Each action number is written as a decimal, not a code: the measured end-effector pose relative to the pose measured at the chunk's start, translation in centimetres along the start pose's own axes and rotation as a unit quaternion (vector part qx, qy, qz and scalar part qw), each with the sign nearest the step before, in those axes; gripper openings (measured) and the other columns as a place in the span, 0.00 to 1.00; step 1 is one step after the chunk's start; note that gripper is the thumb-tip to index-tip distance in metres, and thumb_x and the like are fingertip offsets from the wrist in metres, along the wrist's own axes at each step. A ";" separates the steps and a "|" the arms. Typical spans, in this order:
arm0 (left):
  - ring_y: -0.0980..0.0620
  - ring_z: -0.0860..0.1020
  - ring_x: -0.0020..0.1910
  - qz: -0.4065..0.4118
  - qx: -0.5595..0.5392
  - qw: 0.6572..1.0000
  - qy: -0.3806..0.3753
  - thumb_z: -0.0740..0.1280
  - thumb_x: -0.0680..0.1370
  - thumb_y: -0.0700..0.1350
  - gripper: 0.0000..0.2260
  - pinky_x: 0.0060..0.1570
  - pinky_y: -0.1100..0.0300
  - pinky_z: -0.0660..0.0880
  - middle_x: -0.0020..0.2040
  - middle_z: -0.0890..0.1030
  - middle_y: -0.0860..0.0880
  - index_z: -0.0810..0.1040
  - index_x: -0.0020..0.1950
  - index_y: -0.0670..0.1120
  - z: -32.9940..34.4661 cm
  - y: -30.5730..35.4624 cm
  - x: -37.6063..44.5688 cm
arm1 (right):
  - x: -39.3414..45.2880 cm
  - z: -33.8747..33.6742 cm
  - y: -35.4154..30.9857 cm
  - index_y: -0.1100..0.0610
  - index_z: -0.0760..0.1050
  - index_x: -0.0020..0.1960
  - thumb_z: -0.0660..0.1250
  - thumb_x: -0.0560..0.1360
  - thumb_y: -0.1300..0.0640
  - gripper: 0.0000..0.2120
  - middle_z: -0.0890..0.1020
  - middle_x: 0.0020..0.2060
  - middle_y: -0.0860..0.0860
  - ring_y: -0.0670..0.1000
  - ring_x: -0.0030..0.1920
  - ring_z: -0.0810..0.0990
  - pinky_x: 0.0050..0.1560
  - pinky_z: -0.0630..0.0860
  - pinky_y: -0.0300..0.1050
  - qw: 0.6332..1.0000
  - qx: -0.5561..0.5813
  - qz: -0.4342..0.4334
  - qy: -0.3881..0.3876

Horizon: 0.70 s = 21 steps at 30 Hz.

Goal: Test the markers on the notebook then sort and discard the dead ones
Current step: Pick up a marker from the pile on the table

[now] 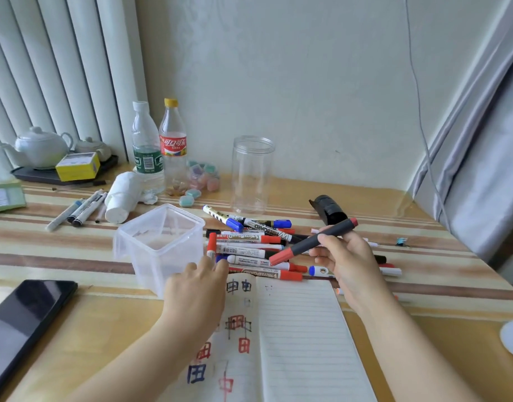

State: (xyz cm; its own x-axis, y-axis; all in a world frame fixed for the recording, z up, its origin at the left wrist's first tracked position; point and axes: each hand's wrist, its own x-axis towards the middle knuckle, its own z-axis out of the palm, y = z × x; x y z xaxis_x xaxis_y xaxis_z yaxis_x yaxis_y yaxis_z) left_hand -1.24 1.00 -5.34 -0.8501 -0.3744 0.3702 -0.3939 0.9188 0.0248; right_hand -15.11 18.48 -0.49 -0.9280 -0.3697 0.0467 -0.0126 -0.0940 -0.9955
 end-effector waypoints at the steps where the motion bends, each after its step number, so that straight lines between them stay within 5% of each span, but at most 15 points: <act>1: 0.46 0.70 0.20 -0.004 -0.001 1.000 -0.008 0.78 0.49 0.39 0.17 0.21 0.65 0.56 0.28 0.73 0.47 0.77 0.34 0.43 0.0 0.0 0.0 | -0.1 0.3 0.1 0.59 0.75 0.48 0.64 0.77 0.64 0.03 0.83 0.37 0.53 0.47 0.33 0.82 0.34 0.76 0.36 1.000 0.003 0.004 -0.005; 6: 0.47 0.74 0.27 0.030 -0.107 0.993 0.033 0.75 0.62 0.40 0.10 0.20 0.62 0.58 0.35 0.75 0.48 0.74 0.36 0.45 -1.0 0.2 -0.1 | -0.9 1.4 0.4 0.59 0.74 0.46 0.62 0.77 0.65 0.03 0.82 0.39 0.57 0.50 0.35 0.81 0.35 0.76 0.38 0.999 0.024 0.027 -0.036; 8: 0.50 0.77 0.36 0.061 -0.218 0.972 0.065 0.67 0.74 0.46 0.05 0.28 0.61 0.66 0.43 0.76 0.50 0.75 0.46 0.45 -1.8 1.0 0.0 | -1.3 1.6 0.5 0.60 0.74 0.47 0.62 0.77 0.65 0.03 0.82 0.39 0.58 0.49 0.35 0.81 0.35 0.77 0.37 0.998 0.035 0.035 -0.049; 10: 0.55 0.74 0.47 0.065 -0.306 0.949 0.031 0.57 0.78 0.54 0.14 0.42 0.63 0.69 0.51 0.74 0.54 0.73 0.57 0.47 -3.0 2.1 0.5 | -1.7 1.9 0.4 0.60 0.74 0.47 0.62 0.77 0.65 0.04 0.81 0.37 0.57 0.47 0.33 0.81 0.34 0.77 0.37 0.996 0.049 0.044 -0.064; 13: 0.60 0.70 0.39 0.089 -0.313 0.944 -0.045 0.56 0.80 0.51 0.11 0.36 0.70 0.65 0.42 0.71 0.58 0.71 0.57 0.47 -3.2 3.1 1.4 | -2.3 2.4 0.2 0.59 0.74 0.48 0.63 0.76 0.66 0.04 0.81 0.37 0.56 0.46 0.32 0.82 0.34 0.77 0.36 0.991 0.084 0.058 -0.083; 16: 0.56 0.68 0.38 0.090 -0.286 0.952 -0.056 0.54 0.81 0.48 0.07 0.35 0.66 0.61 0.41 0.70 0.54 0.69 0.50 0.46 -2.6 2.5 1.9 | -2.3 1.6 0.8 0.53 0.69 0.63 0.71 0.72 0.57 0.21 0.79 0.51 0.49 0.44 0.48 0.80 0.47 0.74 0.37 0.991 -0.131 -0.012 -0.006; 18: 0.55 0.70 0.40 0.108 -0.265 0.956 -0.072 0.54 0.81 0.49 0.07 0.39 0.63 0.65 0.45 0.71 0.53 0.68 0.49 0.49 -2.0 1.7 1.9 | -2.3 0.6 1.0 0.51 0.62 0.71 0.74 0.69 0.51 0.34 0.71 0.58 0.44 0.43 0.57 0.70 0.57 0.66 0.37 0.900 -0.389 -0.193 0.046; 21: 0.51 0.74 0.44 0.167 -0.224 0.956 -0.094 0.54 0.81 0.50 0.11 0.43 0.60 0.70 0.48 0.76 0.50 0.71 0.54 0.46 -1.8 1.4 1.6 | -2.8 1.2 1.7 0.51 0.70 0.66 0.69 0.68 0.44 0.28 0.77 0.55 0.45 0.46 0.58 0.72 0.57 0.73 0.43 0.696 -0.579 -0.419 -0.071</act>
State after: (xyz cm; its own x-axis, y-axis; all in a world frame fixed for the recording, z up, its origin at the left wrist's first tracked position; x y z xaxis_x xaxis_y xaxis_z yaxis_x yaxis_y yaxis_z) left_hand -2.49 1.91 -3.01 -0.9664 -0.0289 0.2554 0.0630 0.9366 0.3447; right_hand -12.07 18.25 -2.18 -0.3697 -0.7286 0.5766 -0.8945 0.4470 -0.0086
